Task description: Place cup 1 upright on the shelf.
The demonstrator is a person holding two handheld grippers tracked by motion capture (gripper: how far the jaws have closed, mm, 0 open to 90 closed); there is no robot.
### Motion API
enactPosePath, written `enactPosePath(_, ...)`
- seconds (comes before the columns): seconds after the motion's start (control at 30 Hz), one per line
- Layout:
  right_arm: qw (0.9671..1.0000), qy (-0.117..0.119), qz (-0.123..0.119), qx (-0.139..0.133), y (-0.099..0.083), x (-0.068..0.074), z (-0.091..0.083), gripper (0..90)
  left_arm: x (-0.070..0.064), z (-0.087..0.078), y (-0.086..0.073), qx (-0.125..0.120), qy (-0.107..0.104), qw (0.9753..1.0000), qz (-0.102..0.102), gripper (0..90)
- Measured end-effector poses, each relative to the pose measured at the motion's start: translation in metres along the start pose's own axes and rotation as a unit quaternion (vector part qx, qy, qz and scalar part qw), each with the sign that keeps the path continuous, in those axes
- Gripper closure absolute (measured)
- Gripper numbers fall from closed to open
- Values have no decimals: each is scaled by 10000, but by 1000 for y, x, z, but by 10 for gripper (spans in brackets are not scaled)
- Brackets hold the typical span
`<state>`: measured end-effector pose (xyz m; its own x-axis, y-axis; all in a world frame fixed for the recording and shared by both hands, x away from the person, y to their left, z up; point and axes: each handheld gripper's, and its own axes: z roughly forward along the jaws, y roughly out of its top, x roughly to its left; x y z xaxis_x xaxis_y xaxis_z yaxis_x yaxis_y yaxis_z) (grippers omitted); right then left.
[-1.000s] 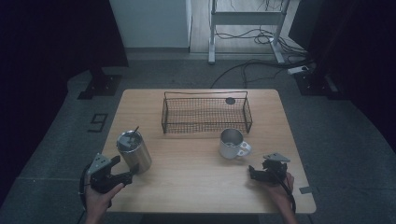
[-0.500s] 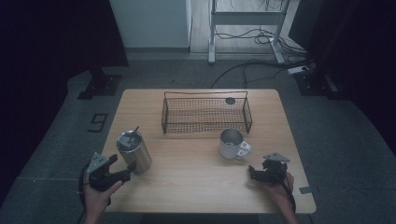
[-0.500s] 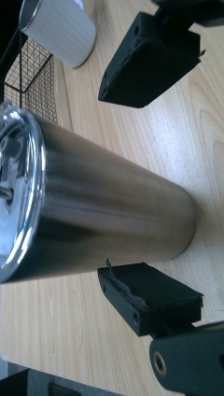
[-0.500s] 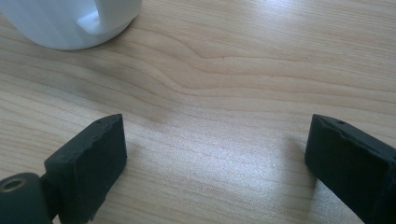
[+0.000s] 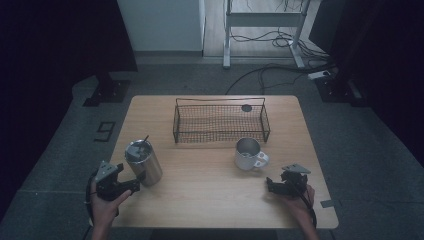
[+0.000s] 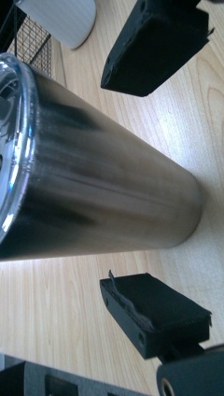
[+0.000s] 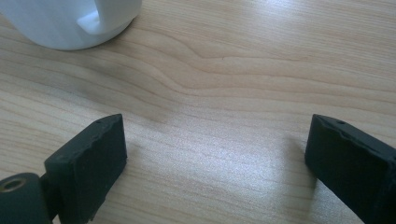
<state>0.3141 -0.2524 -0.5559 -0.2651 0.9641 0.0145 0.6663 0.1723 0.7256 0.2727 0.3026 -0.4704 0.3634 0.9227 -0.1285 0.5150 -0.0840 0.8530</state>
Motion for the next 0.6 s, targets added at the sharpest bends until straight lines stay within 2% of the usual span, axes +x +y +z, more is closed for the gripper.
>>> enactPosePath(0.13,10000,-1,2,1,0,0,0,55,2,4,3,-22,-83,10000,-23,40)
enactPosePath(0.27,10000,-2,1,-2,0,0,0,58,1,8,7,37,-170,9998,47,18)
enactPosePath(0.6,10000,-22,17,-18,0,0,0,66,2,24,13,65,-174,9998,93,10)
